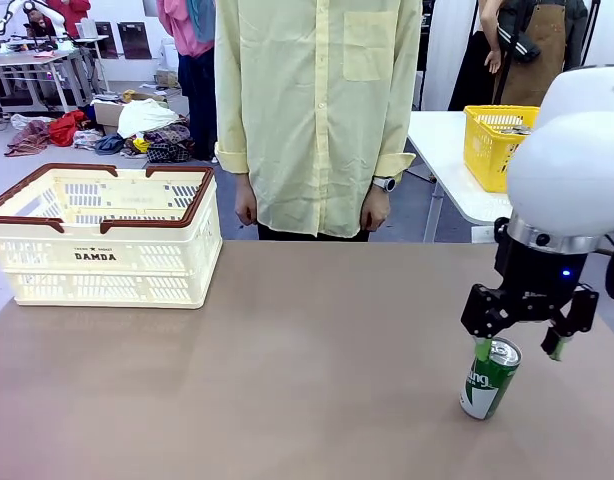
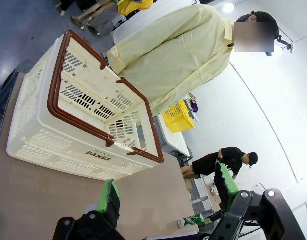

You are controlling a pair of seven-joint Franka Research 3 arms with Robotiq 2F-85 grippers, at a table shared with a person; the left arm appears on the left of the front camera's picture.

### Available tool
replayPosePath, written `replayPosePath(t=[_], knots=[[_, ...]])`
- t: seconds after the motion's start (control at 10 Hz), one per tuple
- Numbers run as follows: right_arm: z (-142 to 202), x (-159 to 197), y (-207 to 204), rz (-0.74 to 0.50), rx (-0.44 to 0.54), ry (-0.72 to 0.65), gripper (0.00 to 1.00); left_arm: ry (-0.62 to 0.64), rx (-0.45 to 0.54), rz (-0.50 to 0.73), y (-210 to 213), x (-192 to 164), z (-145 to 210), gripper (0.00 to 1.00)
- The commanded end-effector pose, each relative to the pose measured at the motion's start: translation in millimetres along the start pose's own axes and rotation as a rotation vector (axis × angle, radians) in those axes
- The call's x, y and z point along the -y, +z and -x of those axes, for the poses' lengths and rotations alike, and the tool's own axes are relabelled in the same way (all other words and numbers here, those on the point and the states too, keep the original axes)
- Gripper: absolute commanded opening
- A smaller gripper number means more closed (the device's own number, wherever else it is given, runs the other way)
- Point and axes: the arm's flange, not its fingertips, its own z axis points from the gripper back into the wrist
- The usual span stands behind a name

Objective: Place the drinks into the Shopping basket.
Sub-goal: Pick up one drink and place it into the Shopping basket.

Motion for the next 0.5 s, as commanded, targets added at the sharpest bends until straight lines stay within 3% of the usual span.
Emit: replayPosePath(t=[0.0,0.4], knots=[[-10,2,-25,-0.034,0.019,-0.009,1.00,-0.017,0.008,0.018,0,0,-2,1.00],[-19,11,-49,-0.006,0.000,-0.051,1.00,-0.017,0.008,0.018,0,0,-2,1.00]])
